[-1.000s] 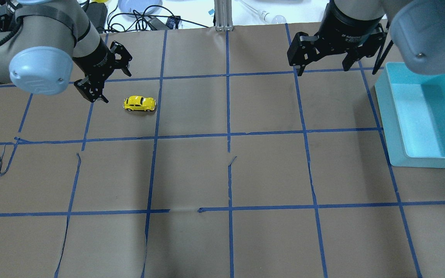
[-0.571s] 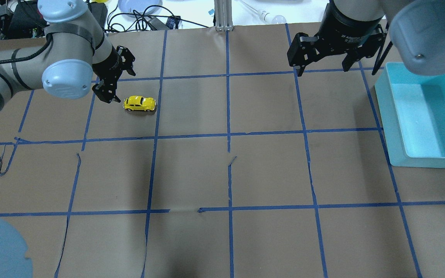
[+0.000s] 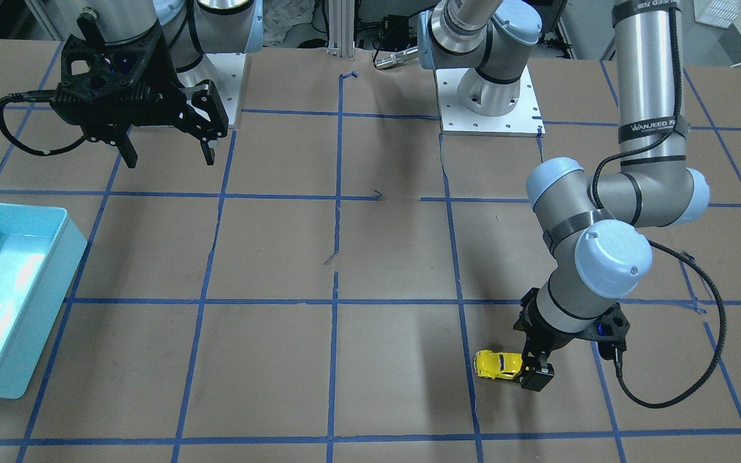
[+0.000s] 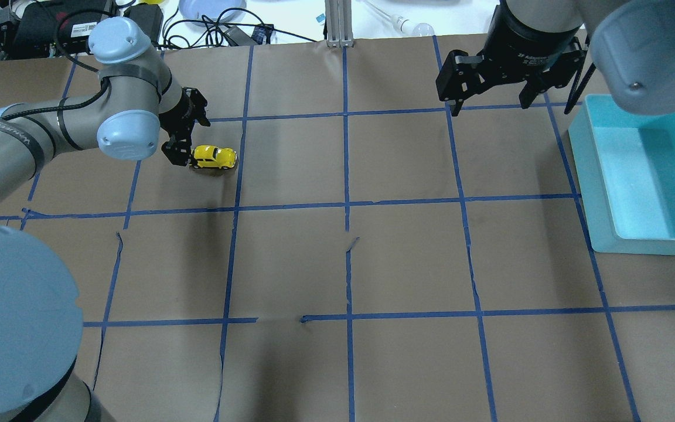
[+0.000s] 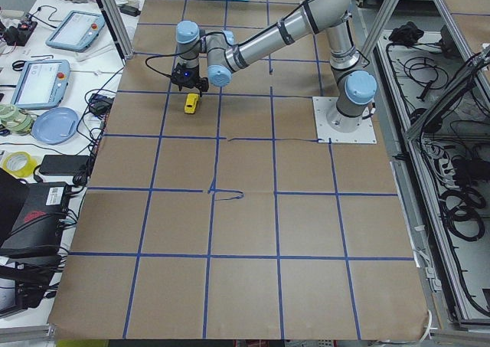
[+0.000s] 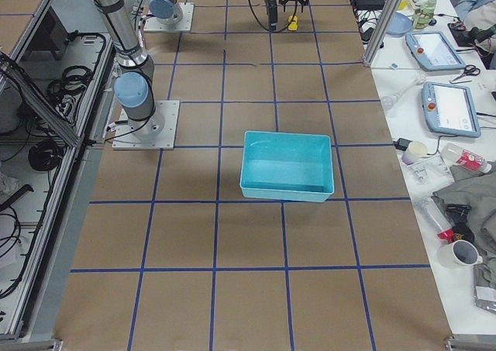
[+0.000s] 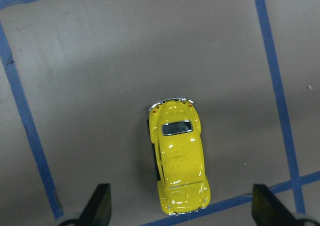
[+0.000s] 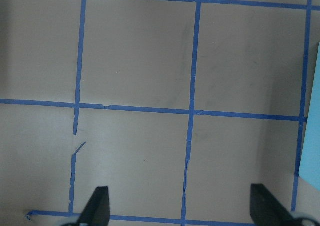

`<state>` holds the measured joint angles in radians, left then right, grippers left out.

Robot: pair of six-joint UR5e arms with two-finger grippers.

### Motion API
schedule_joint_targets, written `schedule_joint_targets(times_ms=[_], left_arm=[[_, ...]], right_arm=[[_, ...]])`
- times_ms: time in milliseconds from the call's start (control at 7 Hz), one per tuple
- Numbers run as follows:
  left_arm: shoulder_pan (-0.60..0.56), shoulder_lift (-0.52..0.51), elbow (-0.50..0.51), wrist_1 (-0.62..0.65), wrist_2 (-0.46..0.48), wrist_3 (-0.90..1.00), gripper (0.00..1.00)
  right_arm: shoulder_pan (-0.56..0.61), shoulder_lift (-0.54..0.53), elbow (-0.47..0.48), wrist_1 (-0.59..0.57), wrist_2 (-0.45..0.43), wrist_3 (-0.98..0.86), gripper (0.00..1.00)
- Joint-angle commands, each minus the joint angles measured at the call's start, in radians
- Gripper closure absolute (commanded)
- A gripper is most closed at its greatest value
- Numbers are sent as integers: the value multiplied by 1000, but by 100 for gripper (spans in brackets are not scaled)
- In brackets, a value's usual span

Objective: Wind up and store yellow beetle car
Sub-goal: 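Move the left gripper down over the yellow beetle car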

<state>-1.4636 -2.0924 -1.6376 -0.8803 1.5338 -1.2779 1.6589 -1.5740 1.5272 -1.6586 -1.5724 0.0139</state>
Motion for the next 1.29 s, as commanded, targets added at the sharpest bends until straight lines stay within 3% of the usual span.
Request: schedule_joint_targets(times_ms=[0, 286, 429, 571, 714, 857, 1000, 1143], left_arm=[[3, -43, 1, 26, -12, -24, 0], [3, -54, -1, 26, -4, -17, 0], [5, -61, 1, 26, -1, -18, 8], [5, -67, 1, 26, -3, -32, 10], [5, -70, 1, 26, -3, -52, 28], [5, -69, 5, 26, -4, -55, 64], [5, -69, 18, 26, -6, -49, 85], [5, -64, 18, 26, -4, -43, 100]], right_arm=[[2, -1, 2, -1, 0, 0, 0], [-2, 3, 4, -3, 0, -2, 0], [-2, 2, 4, -3, -1, -2, 0], [-1, 2, 4, -3, 0, -2, 0], [-1, 2, 4, -3, -1, -2, 0], [-1, 2, 4, -3, -1, -2, 0], [-1, 2, 4, -3, -1, -2, 0], [-1, 2, 4, -3, -1, -2, 0]])
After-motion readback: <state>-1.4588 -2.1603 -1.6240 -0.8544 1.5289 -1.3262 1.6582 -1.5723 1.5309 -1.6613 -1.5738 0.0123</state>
